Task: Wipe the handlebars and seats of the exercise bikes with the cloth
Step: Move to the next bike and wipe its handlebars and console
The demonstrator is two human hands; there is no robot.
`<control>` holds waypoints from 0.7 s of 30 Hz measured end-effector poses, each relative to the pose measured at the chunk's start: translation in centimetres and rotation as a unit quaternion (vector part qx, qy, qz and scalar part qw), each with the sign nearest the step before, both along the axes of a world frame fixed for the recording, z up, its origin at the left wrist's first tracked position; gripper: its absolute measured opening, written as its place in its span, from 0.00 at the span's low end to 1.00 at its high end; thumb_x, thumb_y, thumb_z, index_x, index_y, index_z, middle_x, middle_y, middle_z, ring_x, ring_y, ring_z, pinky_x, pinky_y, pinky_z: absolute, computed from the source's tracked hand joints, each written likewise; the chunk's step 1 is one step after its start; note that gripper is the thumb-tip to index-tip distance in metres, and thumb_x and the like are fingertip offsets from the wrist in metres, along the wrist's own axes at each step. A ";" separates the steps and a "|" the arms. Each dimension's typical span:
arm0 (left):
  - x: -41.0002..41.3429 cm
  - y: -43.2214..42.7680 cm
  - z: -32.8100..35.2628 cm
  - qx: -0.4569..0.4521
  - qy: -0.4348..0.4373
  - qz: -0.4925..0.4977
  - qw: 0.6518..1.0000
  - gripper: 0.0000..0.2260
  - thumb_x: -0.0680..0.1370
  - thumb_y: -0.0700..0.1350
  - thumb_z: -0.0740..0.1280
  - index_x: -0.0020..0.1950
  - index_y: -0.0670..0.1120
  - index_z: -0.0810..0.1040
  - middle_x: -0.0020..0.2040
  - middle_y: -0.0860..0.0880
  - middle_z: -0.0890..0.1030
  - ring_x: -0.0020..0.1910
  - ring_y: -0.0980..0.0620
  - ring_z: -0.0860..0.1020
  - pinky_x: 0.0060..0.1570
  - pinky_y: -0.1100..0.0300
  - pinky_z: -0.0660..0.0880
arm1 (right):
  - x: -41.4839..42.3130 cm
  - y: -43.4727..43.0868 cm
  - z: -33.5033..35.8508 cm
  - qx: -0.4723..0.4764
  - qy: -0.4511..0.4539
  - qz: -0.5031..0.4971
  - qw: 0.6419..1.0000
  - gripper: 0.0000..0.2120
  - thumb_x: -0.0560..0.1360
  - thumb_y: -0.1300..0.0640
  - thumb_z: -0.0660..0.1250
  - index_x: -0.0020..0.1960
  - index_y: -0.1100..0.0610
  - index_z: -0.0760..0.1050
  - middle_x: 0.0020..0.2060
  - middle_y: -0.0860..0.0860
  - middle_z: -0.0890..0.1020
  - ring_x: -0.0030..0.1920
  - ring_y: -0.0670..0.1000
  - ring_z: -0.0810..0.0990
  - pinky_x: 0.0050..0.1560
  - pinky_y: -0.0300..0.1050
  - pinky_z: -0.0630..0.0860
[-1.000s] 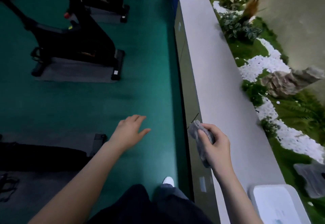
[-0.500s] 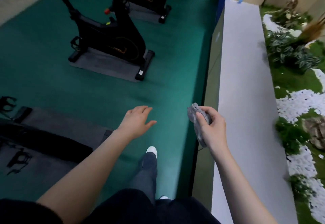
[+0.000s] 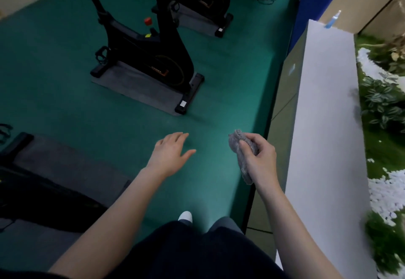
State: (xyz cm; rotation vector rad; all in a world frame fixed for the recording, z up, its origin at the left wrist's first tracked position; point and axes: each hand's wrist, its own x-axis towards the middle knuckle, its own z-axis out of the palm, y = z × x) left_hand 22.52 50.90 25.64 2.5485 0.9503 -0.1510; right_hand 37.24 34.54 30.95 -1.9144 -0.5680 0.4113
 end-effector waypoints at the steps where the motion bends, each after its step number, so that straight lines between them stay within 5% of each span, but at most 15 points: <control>1: 0.1 0.8 -0.1 -0.001 0.001 0.012 1.000 0.28 0.80 0.59 0.56 0.76 0.48 0.58 0.75 0.49 0.62 0.74 0.50 0.59 0.71 0.51 0.57 | 0.6 1.1 0.0 -0.002 0.002 0.011 1.000 0.06 0.75 0.62 0.67 0.48 0.52 0.79 0.42 0.43 0.82 0.43 0.36 0.78 0.45 0.25 0.70; 16: 6.4 12.0 -1.0 0.018 0.025 0.272 0.962 0.27 0.79 0.59 0.57 0.75 0.48 0.61 0.73 0.48 0.65 0.72 0.49 0.62 0.69 0.50 0.60 | 15.8 17.7 -1.6 -0.006 0.020 0.223 0.975 0.10 0.74 0.65 0.67 0.45 0.50 0.78 0.41 0.43 0.82 0.44 0.42 0.79 0.47 0.33 0.72; 21: 10.6 14.6 0.2 0.027 0.020 0.319 0.947 0.27 0.79 0.59 0.58 0.74 0.47 0.61 0.73 0.48 0.65 0.72 0.49 0.62 0.69 0.50 0.60 | 20.9 22.7 -0.9 -0.002 0.023 0.280 0.960 0.15 0.74 0.66 0.67 0.42 0.45 0.77 0.40 0.39 0.82 0.43 0.40 0.79 0.45 0.28 0.71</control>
